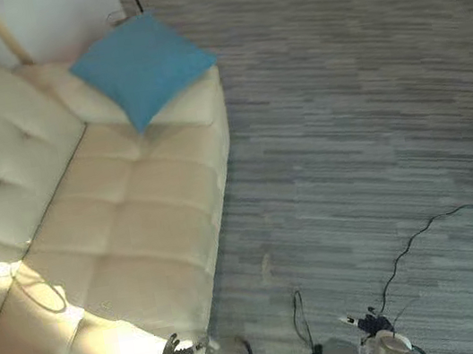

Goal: Pick up cushions and gather them together orderly.

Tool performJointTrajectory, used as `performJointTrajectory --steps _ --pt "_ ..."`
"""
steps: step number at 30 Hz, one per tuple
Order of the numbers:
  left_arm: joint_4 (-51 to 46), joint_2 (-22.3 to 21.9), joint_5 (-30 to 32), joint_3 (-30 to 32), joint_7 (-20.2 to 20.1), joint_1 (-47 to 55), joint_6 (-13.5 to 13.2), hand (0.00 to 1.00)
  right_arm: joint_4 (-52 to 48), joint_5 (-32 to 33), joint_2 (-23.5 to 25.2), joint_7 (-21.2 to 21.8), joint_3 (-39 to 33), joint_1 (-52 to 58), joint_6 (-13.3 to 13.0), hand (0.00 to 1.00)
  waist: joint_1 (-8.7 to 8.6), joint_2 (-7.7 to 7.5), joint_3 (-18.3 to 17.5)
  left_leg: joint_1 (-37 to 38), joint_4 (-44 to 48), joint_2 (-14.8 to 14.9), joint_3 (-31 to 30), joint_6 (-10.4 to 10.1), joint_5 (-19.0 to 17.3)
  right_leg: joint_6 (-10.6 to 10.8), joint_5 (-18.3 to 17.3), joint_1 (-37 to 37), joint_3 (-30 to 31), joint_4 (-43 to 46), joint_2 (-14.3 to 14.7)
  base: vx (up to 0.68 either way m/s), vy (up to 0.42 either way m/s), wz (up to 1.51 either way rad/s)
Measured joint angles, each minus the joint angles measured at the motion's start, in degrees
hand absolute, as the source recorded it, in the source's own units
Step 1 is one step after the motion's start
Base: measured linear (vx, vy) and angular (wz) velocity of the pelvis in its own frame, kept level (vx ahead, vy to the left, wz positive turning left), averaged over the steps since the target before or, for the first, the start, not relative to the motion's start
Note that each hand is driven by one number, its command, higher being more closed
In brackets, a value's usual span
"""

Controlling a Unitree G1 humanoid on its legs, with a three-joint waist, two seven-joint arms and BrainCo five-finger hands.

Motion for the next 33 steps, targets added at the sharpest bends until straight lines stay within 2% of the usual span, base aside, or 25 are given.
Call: performJointTrajectory --steps 2,3,4,5,6,7,8,9,10,11,13,14,17,19,20,21,22,24,26,27,28,29,30,31,33 --pt "-0.6 0.0 -0.2 0.0 0.1 -0.4 -0.1 0.00 0.0 0.1 -0.1 0.2 0.0 -1.2 0.0 0.00 -0.54 -0.13 0.0 2.3 -2.7 1.5 0.7 -1.0 -0.6 -0.2 4.4 -3.1 -0.1 -10.1 1.2 0.37 -0.119 -0.28" --pt "-0.6 0.0 -0.4 0.0 0.1 -0.6 -0.1 0.00 0.0 0.1 -0.2 0.2 0.0 -1.7 0.0 0.00 -1.09 -0.58 -0.1 3.3 -3.4 1.7 1.0 -1.2 -0.7 -0.2 9.7 -4.6 1.9 -16.8 1.9 0.30 -0.123 -0.12" --pt "-0.6 0.0 -0.4 0.0 0.1 -0.6 -0.1 0.00 0.0 0.1 -0.2 0.2 0.0 -1.7 0.0 0.00 -1.22 -0.73 -0.1 3.8 -3.4 1.6 1.0 -1.4 -0.8 -0.5 12.0 -4.8 3.1 -19.0 2.3 0.43 -0.217 0.01" --pt "-0.1 -0.3 -0.4 0.0 0.1 -0.4 0.0 0.00 0.1 0.4 -0.5 0.2 0.0 -1.2 0.0 0.00 -1.90 -0.76 -0.4 5.2 -2.7 1.7 -1.4 -2.3 -1.4 -0.4 18.4 -4.8 6.9 -19.3 3.5 0.46 -0.252 0.06" --pt "0.3 -1.1 -0.4 0.0 0.1 -0.3 -0.1 0.00 0.1 0.4 -0.8 0.3 0.0 -0.5 0.0 0.00 -1.94 0.50 -1.0 4.6 0.3 2.6 -4.3 -2.3 -1.4 0.9 17.2 -4.9 7.1 -17.0 4.3 0.55 -0.306 0.05" --pt "0.4 -1.3 -0.4 0.0 0.1 -0.3 -0.1 0.00 0.2 0.4 -1.0 0.3 0.0 -0.3 0.0 0.00 -1.89 0.86 -1.1 3.9 2.4 3.0 -5.2 -2.4 -1.4 0.3 16.2 -4.7 6.6 -16.4 4.6 0.45 -0.261 0.00" --pt "0.6 -2.1 -0.4 0.2 0.1 -0.1 -0.1 0.00 0.2 0.5 -1.4 0.5 -0.2 0.1 0.0 0.00 -1.92 2.31 -1.1 -0.5 12.9 4.4 -8.2 -3.8 0.0 -0.5 14.3 -2.8 5.0 -16.2 6.0 0.44 -0.260 0.15" --pt "1.0 -2.8 -0.4 0.2 -0.1 -0.2 0.0 0.00 0.2 0.6 -2.1 0.5 -0.1 0.5 0.0 0.00 -2.25 3.61 -0.6 -4.6 24.1 5.5 -10.3 -4.0 4.5 -1.3 13.3 1.0 3.3 -17.7 7.2 0.44 -0.243 0.25" --pt "1.0 -3.0 -0.4 0.3 -0.2 -0.1 0.0 0.00 0.2 0.6 -2.1 0.5 0.0 0.5 0.1 0.00 -2.34 3.81 -0.3 -6.3 28.0 6.0 -10.8 -3.8 6.0 -1.6 12.9 2.7 2.9 -18.6 7.7 0.53 -0.238 0.44" --pt "0.4 -3.3 -0.8 1.0 -0.7 -0.1 -0.4 0.00 0.5 0.7 -2.2 0.4 0.0 1.4 0.2 0.00 -1.93 3.25 0.4 -10.7 39.0 7.3 -9.2 -3.3 4.8 -2.7 12.3 8.4 2.4 -22.1 9.1 0.44 -0.158 0.34" --pt "-0.8 -2.5 -1.0 1.1 -0.9 -0.1 -1.1 0.00 0.5 1.1 -2.1 0.3 -0.1 1.4 0.3 0.00 -1.37 2.22 0.6 -15.1 42.9 6.7 -5.9 -3.2 2.3 -3.4 11.7 13.7 2.5 -25.7 9.2 0.40 -0.127 0.18" --pt "-1.3 -2.4 -1.1 1.2 -0.9 -0.2 -1.5 0.00 0.5 2.1 -2.2 0.2 -0.1 0.4 0.2 0.00 -1.33 1.45 0.9 -18.3 40.6 6.1 -3.2 -3.3 0.7 -3.3 11.8 15.8 2.7 -27.4 9.2 0.44 -0.076 -0.09" --pt "-1.8 -2.4 -1.0 1.2 -1.0 -0.7 -1.5 0.00 0.5 2.4 -2.2 -0.1 -0.6 -1.9 0.0 0.00 -1.06 1.40 1.2 -21.5 24.4 2.9 0.2 -3.2 -0.3 -3.3 11.7 18.8 3.8 -30.0 8.2 0.36 0.029 -0.16" --pt "-1.7 -2.6 -0.9 1.0 -0.9 -0.8 -1.4 0.00 0.5 2.5 -2.5 -0.3 -0.7 -2.0 -0.1 0.00 -0.57 1.29 1.1 -20.0 -0.8 -1.5 0.2 -3.7 7.9 -1.5 10.3 21.6 4.4 -32.2 6.0 0.41 0.132 -0.09" --pt "-1.3 -2.8 -0.9 0.7 -0.9 -0.7 -1.4 0.00 0.5 2.5 -2.6 -0.4 -0.7 -1.5 -0.1 0.00 -0.20 2.13 0.7 -19.5 -7.4 -1.7 0.3 -4.2 11.1 -0.1 9.4 23.0 4.8 -33.0 6.3 0.60 0.220 -0.18" --pt "-0.7 -2.5 -0.9 0.8 -0.9 -0.8 -1.3 0.00 0.6 2.4 -2.4 -0.5 -0.6 -0.9 0.0 0.00 0.97 2.85 0.4 -18.3 -9.2 -1.3 1.1 -2.7 19.2 1.7 7.4 25.3 5.6 -33.7 6.2 0.63 0.199 -0.07" --pt "-0.6 -1.5 -0.9 0.8 -0.8 -0.7 -1.3 0.00 0.7 2.2 -0.8 -0.4 -0.5 -0.9 0.1 0.00 1.31 0.32 0.2 -18.2 -7.9 -3.0 3.1 0.2 19.3 0.9 7.1 26.5 5.9 -33.9 4.5 0.63 0.184 0.00" --pt "-0.7 0.0 -0.9 0.9 -0.9 -0.8 -1.3 0.00 0.5 2.1 -0.1 -0.2 -0.5 -0.9 0.0 0.00 1.35 -2.03 0.0 -19.5 -2.4 -5.1 3.3 2.3 15.1 -0.1 8.2 27.4 6.6 -33.3 2.5 0.47 0.102 0.25" --pt "-0.2 0.0 -0.9 1.3 -0.8 -0.6 -1.2 0.00 0.6 2.0 -0.5 -0.1 -0.6 -0.9 0.0 0.00 1.35 -2.21 -0.1 -19.9 4.1 -5.3 3.3 3.1 9.8 0.8 7.8 26.4 7.7 -25.8 1.3 0.57 0.159 0.17" --pt "0.5 0.0 -1.0 1.2 -0.7 -0.4 -1.1 0.00 0.6 1.9 -0.7 0.0 -0.6 -0.7 0.0 0.00 1.26 -2.25 -0.1 -17.4 5.2 -5.5 2.6 3.2 6.6 5.2 9.0 21.3 8.8 -10.3 -0.5 0.39 0.140 0.09" --pt "0.7 0.2 -1.0 1.1 -0.7 -0.4 -1.0 0.00 0.6 1.9 -0.6 0.1 -0.6 -0.6 0.0 0.00 1.13 -2.33 -0.1 -16.4 5.2 -5.9 2.1 3.2 5.8 7.9 10.9 18.9 9.3 -4.3 -1.3 0.48 0.160 0.36" --pt "0.9 0.5 -0.9 0.8 -0.7 -0.5 -0.4 0.00 0.6 1.9 -0.6 0.2 -0.6 0.1 0.0 0.00 0.37 -2.53 0.0 -13.0 4.7 -6.7 0.1 3.1 4.2 9.5 10.3 13.4 9.8 10.4 -2.7 0.49 0.117 0.71" --pt "0.9 0.6 -1.0 0.3 -0.6 -0.3 -0.1 0.00 0.5 1.8 -0.6 0.2 -0.6 1.1 0.1 0.00 -0.22 -2.49 0.0 -8.5 2.9 -7.2 -1.8 3.1 3.4 7.3 7.4 10.2 8.3 17.7 -3.5 0.49 0.086 0.77" --pt "0.9 0.7 -1.0 -0.1 -0.5 -0.2 -0.1 0.00 0.4 1.8 -0.5 0.2 -0.6 1.3 0.1 0.00 -0.24 -2.43 0.1 -6.3 1.8 -7.4 -2.6 3.1 3.4 6.4 6.3 9.3 7.2 18.2 -3.8 0.51 0.036 0.82" --pt "0.7 0.6 -1.0 -1.2 -0.4 -0.3 0.0 0.00 0.3 1.7 -0.5 0.2 -0.6 2.4 0.1 0.00 -1.25 -1.83 0.3 0.3 -2.3 -6.8 -6.0 3.1 3.4 2.5 3.0 5.5 2.7 9.5 -3.6 0.52 -0.044 0.79"
